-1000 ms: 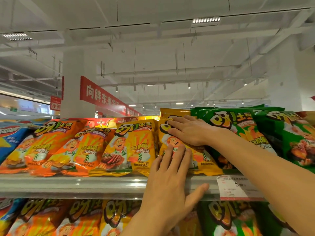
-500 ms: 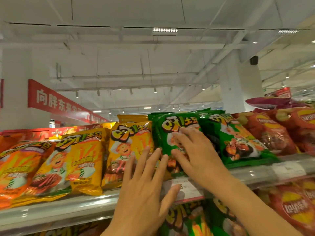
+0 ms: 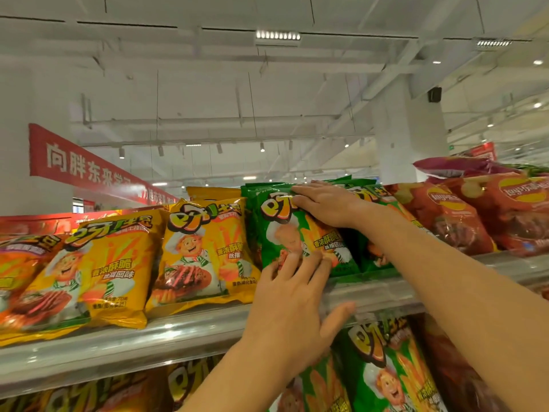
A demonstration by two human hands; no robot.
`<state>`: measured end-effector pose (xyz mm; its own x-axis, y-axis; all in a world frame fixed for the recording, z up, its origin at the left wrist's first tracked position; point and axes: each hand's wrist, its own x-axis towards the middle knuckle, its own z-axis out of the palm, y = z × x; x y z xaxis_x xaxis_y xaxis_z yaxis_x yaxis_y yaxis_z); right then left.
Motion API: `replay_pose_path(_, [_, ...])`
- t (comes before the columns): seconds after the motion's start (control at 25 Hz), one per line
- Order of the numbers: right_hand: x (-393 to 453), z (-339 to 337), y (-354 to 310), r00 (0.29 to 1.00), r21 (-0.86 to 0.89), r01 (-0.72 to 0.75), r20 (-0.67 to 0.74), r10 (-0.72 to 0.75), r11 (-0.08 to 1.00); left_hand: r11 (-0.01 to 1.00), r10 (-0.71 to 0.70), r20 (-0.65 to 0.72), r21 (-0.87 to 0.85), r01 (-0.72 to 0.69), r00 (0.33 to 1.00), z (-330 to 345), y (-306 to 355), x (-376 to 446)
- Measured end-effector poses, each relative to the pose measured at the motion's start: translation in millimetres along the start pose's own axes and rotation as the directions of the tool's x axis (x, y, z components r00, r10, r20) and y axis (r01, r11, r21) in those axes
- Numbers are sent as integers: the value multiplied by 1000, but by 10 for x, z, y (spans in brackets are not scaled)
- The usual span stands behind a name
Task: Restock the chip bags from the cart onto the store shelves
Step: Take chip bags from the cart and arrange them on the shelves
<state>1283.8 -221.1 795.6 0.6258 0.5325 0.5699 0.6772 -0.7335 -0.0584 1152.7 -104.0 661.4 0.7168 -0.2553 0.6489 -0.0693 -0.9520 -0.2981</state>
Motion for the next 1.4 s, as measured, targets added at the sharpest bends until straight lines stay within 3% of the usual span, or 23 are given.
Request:
replay_pose_path(0.12, [23, 70, -53, 996, -115, -87, -42, 82, 990, 999, 21, -3, -25, -22, 1000, -9, 6, -41])
replay_pose_path(0.2, [-125, 133, -124, 972, -114, -113, -216, 87, 987, 997, 14, -19, -73, -15, 1000, -43, 6, -46])
replay_pose_path(0.28, [-382, 269, -197, 913, 31, -90, -397, 95, 995, 984, -77, -39, -164, 69, 996, -98, -20, -35])
replay_pose_path(0.32, [-526, 350, -223, 898, 140, -72, -421, 125, 988, 969, -143, -36, -206, 133, 989, -124, -40, -8])
replay_pose_path(0.4, [-781, 426, -221, 928, 268, -91, -325, 180, 959, 939, -239, 6, -254, 233, 971, -172, -49, 79])
replay_pose_path(0.52, [-989, 387, -185, 967, 393, -188, -86, 240, 900, 933, -229, 62, -271, 237, 971, -205, 5, 155])
replay_pose_path(0.6, [-1077, 344, -185, 975, 360, -134, -118, 188, 923, 943, -215, 51, -251, 220, 975, -202, 10, 136])
replay_pose_path(0.68, [-1172, 269, -116, 951, 235, -56, -285, 124, 970, 960, -222, 35, -167, 225, 974, -199, 9, 86])
replay_pose_path(0.8, [-1305, 129, 227, 811, 157, -72, -566, 149, 985, 985, -171, -20, 10, 171, 985, -197, 112, 28])
replay_pose_path(0.84, [-1346, 109, 348, 817, 151, -102, -551, 169, 983, 990, -142, -26, 17, 142, 990, -194, 165, 31])
replay_pose_path(0.88, [-1376, 129, 426, 868, 146, -128, -463, 182, 981, 993, -120, -18, 8, 120, 993, -181, 207, 44])
replay_pose_path(0.96, [-1419, 306, 472, 962, 83, -162, -210, 176, 983, 994, -108, 29, 0, 108, 994, -132, 261, 60])
replay_pose_path(1.04, [-1460, 493, 459, 978, -5, -165, -132, 162, 986, 995, -91, 48, 37, 89, 995, -71, 276, 35])
replay_pose_path(1.24, [-1731, 744, 273, 960, -92, -107, -268, 79, 990, 997, 10, -31, 74, -7, 999, 15, 272, -248])
replay_pose_path(1.4, [-2137, 1096, 131, 887, 78, 76, -461, -32, 994, 976, 212, -131, -28, -218, 968, 356, 321, -823])
